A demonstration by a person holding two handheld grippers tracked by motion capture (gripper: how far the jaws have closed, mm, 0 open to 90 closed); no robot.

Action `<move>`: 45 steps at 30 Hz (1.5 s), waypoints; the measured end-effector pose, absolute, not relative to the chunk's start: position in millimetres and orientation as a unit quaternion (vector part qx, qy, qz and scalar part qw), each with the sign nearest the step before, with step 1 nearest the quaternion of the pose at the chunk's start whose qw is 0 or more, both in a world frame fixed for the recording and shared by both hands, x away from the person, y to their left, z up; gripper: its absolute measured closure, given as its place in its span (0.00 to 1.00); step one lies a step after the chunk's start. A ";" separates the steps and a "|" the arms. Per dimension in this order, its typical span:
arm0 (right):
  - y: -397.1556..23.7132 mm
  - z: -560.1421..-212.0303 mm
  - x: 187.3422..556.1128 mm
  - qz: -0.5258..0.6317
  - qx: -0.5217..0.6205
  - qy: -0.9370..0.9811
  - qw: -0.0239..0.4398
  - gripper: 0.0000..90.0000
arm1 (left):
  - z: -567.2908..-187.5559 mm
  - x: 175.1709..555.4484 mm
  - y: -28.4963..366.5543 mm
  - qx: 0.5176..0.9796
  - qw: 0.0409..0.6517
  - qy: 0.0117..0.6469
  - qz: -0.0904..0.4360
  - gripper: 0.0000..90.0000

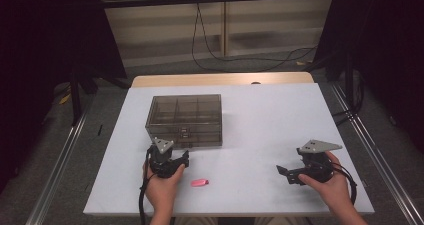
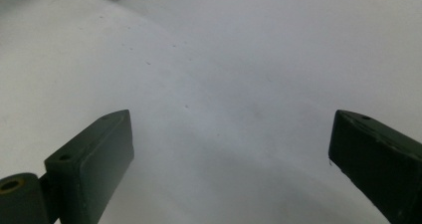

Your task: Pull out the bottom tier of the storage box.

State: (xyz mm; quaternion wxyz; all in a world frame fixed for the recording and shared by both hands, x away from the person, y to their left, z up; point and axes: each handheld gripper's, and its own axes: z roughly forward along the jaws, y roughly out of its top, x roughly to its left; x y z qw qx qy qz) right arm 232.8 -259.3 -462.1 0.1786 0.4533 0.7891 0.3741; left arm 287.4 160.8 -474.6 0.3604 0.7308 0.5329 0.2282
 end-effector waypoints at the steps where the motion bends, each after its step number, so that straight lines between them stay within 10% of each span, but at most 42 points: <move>1: -257.5 -461.9 233.2 0.373 0.451 0.791 0.179 0.04 | -473.8 287.3 163.1 0.731 0.361 0.532 0.228 0.30; 45: -170.2 -458.7 261.6 0.395 0.440 0.792 0.155 0.07 | -460.4 293.4 245.6 0.733 0.397 0.514 0.201 0.13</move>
